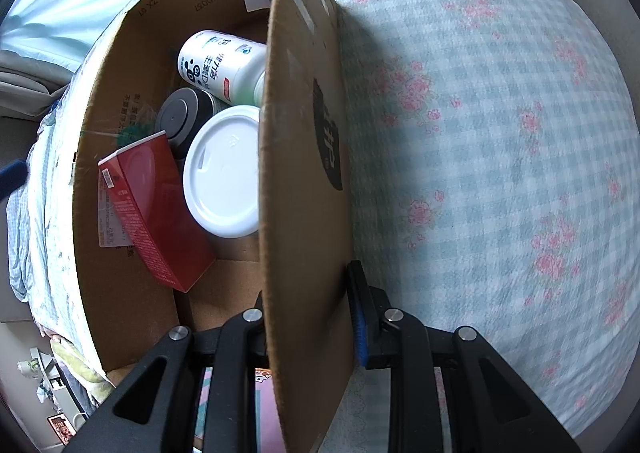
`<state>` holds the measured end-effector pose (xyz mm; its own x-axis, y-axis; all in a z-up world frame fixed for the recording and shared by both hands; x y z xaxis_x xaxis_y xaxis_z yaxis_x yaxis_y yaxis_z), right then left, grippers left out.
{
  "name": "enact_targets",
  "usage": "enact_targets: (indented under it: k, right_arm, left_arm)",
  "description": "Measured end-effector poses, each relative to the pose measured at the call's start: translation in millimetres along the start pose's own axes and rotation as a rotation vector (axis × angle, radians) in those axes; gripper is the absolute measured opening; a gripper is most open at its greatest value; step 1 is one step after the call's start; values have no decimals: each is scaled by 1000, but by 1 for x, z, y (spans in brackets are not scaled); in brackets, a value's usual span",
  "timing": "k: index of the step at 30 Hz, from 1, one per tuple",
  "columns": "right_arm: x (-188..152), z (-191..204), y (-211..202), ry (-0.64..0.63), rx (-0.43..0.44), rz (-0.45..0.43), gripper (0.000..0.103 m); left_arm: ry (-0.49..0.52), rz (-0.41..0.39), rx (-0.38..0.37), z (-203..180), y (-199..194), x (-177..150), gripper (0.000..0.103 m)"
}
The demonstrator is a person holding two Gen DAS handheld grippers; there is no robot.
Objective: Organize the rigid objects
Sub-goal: 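Move the left gripper to the white round lid and grasp it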
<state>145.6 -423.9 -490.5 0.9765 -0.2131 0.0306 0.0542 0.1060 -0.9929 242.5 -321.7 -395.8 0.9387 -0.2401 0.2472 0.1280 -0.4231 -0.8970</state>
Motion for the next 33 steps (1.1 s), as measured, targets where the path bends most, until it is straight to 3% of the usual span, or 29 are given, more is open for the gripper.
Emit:
enact_targets:
  k: [8,17,25,33]
  right_arm:
    - [0,1,-1,17,-2,-8,22]
    - [1,-1,-2,27,-12,-16,22]
    - [1,1,-3,39,-25,-14,22]
    - [0,3,-4,45,-58,-25,20]
  left_arm:
    - [-16,-125,50,59,-83,6,103]
    - [-86,-189,180,200,-133,-9,103]
    - [-88,-161,242,321,-106,-30,103]
    - [-69,-146,225,393,-36,-40,103]
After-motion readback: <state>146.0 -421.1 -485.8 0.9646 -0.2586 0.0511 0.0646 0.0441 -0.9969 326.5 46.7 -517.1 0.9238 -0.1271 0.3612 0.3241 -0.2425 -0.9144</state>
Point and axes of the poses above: each gripper's, at about its wrist camera, not at the fingertips, and y roughly the way its jaws point, z to its left, x to its top, the point moved 7 cm from there along y, roughly the way its jaws point, and after that the axes turned 10 degrees about -x, right-handed, at the moved point
